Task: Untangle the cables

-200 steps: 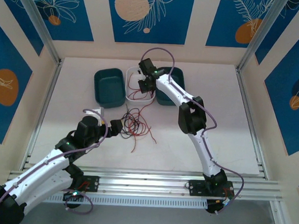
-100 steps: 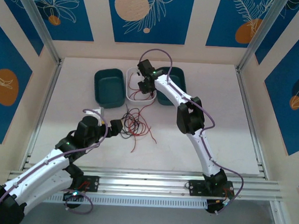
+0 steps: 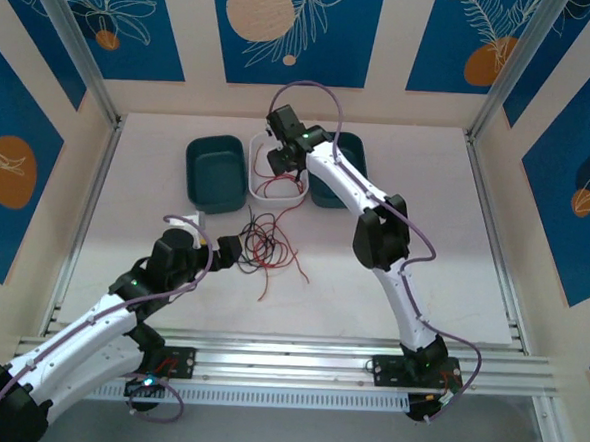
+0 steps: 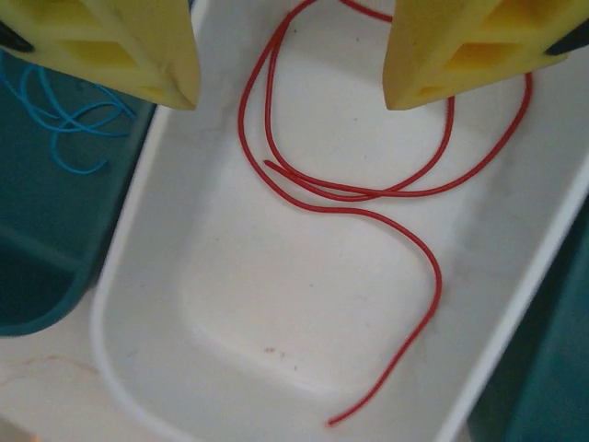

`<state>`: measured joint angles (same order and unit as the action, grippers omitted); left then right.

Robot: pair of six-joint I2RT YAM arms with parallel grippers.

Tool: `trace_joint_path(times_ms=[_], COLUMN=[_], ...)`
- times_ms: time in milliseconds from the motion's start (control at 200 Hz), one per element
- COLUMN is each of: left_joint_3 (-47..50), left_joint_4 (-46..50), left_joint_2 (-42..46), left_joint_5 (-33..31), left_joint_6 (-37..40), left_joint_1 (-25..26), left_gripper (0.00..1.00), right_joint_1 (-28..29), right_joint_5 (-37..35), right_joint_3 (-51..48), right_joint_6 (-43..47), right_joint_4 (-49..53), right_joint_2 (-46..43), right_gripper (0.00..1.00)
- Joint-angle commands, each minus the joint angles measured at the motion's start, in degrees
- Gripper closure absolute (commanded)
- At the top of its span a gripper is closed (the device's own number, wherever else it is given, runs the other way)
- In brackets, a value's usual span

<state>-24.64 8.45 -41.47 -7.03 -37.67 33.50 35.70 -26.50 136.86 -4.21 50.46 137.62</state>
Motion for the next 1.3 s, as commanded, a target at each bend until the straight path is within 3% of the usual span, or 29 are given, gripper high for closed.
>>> trace_joint_path(times_ms=[0,145,490,835,1291], left_joint_3=[0.22,0.27,0.30,1.48,1.68], left_joint_4=[0.00,0.08,-0.39,-1.42,-1.07], left_joint_2=[-0.01,-0.01,-0.26,-0.73,-0.62], left_joint_5=[0.79,0.83,1.15,2.28,2.02], left_joint_6=[-0.83,-1.02,-1.18,-1.83,-1.61], left_joint_1=[-0.25,-0.21,-0.19,-0.13,-0.14], left_gripper=[0.00,0.00,0.00,0.00,0.00], right_joint_1=[0.33,0.22,-1.38,-3.41,-4.76], right_joint_5=[-0.09,4.17,10.26,16.40,23.83], right_joint_3=[1.10,-4.81,-18.18,-13.01,-12.10], right_joint_6=[-0.86,-3.48,-20.11,-28.08,-29.67], right_joint_4=[2.15,1.97,9.73,15.59,12.79], right_joint_2=[-6.16,-13.13,-23.48,-14.31,-8.32], right_gripper=[0.41,0.40,0.37,0.37,0.41])
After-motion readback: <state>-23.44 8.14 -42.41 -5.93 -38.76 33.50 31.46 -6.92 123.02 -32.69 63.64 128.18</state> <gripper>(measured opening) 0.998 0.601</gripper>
